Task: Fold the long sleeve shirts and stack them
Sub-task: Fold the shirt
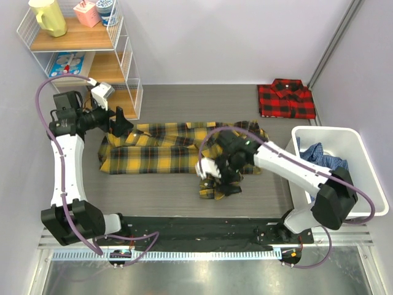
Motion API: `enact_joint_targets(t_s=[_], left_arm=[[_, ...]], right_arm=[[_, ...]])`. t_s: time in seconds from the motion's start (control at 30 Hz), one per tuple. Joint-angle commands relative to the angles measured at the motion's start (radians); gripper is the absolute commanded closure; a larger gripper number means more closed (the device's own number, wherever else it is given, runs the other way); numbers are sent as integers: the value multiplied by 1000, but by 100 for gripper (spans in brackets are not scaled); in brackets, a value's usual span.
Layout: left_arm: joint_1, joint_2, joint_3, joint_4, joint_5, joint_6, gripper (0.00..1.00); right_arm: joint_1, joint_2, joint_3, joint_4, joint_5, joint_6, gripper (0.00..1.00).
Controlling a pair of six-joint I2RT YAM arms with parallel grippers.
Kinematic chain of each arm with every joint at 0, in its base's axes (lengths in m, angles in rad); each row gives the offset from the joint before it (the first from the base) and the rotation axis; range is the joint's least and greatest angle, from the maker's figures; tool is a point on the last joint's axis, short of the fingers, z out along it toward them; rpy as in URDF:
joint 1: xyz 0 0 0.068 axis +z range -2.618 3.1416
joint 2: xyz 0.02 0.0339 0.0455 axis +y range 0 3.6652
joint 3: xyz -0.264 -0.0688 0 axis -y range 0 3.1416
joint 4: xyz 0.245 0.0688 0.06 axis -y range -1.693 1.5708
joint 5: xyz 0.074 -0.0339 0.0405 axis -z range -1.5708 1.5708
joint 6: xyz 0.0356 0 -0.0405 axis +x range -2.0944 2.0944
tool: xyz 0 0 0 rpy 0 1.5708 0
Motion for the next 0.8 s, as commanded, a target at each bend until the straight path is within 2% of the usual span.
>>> enact_joint_targets(t_s=[0.0,0.13,0.23,0.37,0.47,0.5,0.57,0.6,0.67,0.7,0.77], left_arm=[[-3,27,110,-108,-12,-28,0],[0,-6,97,-116,-111,-28,0],[2,-120,-15,34,-215,-128,0],[0,-186,-54,17,-223,-139,0],[0,-197,-52,-36,-224,-131,0],[0,-197,-48,-56,-194,-91,0],[2,-200,-18,-131,-122,-35,0],[0,-204,-14,-141,-99,-12,0],[-1,-220,-17,-139,-57,-5,0],[-1,-223,-17,-145,-42,5,0],[-6,-223,-20,-200,33,68,0]], right_arm=[[133,-16,-170,108,181,-166,11],[212,36,-273,231,279,-191,11],[220,110,-288,299,315,-189,13],[223,163,-296,411,362,-182,17],[230,191,-276,392,379,-185,37],[232,197,-276,386,388,-198,58],[232,193,-256,353,396,-197,75],[227,168,-196,327,378,-176,86],[181,142,-84,195,229,-160,95],[151,136,52,158,169,-142,99],[51,145,189,60,-20,-125,99]])
